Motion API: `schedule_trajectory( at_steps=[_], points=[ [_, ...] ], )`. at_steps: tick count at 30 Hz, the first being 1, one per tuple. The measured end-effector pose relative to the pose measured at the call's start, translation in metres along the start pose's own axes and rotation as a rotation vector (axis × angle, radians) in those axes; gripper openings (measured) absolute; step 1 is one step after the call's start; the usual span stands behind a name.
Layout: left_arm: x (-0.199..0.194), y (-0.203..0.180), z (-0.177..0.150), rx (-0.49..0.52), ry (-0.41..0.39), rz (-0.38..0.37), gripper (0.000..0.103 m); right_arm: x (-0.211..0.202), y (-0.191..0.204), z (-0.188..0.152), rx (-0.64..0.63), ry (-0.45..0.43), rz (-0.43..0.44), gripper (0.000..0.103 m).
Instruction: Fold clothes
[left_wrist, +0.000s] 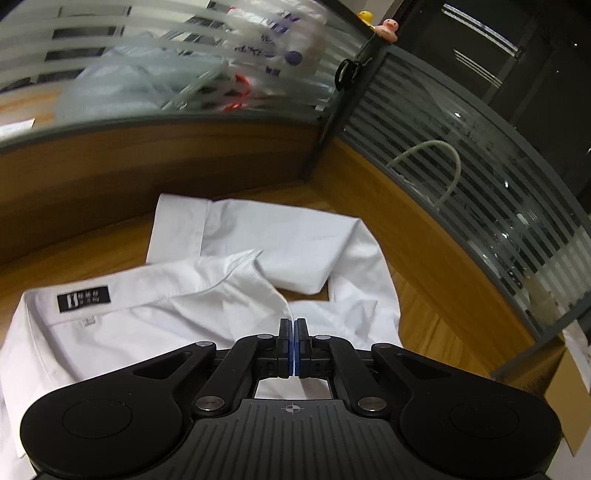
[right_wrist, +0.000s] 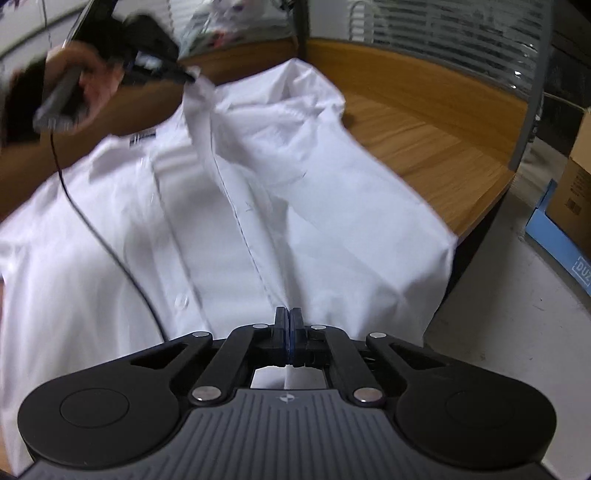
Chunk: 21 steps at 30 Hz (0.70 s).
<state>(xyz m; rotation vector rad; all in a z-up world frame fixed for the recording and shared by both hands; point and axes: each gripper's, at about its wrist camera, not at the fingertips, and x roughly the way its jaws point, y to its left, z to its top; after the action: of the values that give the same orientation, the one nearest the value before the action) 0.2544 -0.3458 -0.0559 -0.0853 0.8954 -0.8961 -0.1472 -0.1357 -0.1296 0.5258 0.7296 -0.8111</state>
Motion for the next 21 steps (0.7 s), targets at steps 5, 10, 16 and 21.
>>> schedule_trajectory(
  at_steps=[5, 10, 16, 21],
  points=[
    [0.017, -0.018, 0.002, 0.053, 0.013, 0.029, 0.003, 0.007, -0.043, 0.028, 0.059, 0.017, 0.021, 0.000],
    [0.043, -0.031, 0.003, 0.106, 0.040, 0.064, 0.003, 0.043, -0.087, 0.049, 0.066, 0.067, 0.010, 0.001],
    [0.068, -0.041, 0.004, 0.154, 0.066, 0.103, 0.003, 0.069, -0.102, 0.054, -0.021, 0.062, -0.069, 0.015],
    [0.073, -0.042, 0.006, 0.154, 0.066, 0.107, 0.003, 0.043, -0.107, 0.044, 0.011, 0.007, -0.170, 0.023]
  ],
)
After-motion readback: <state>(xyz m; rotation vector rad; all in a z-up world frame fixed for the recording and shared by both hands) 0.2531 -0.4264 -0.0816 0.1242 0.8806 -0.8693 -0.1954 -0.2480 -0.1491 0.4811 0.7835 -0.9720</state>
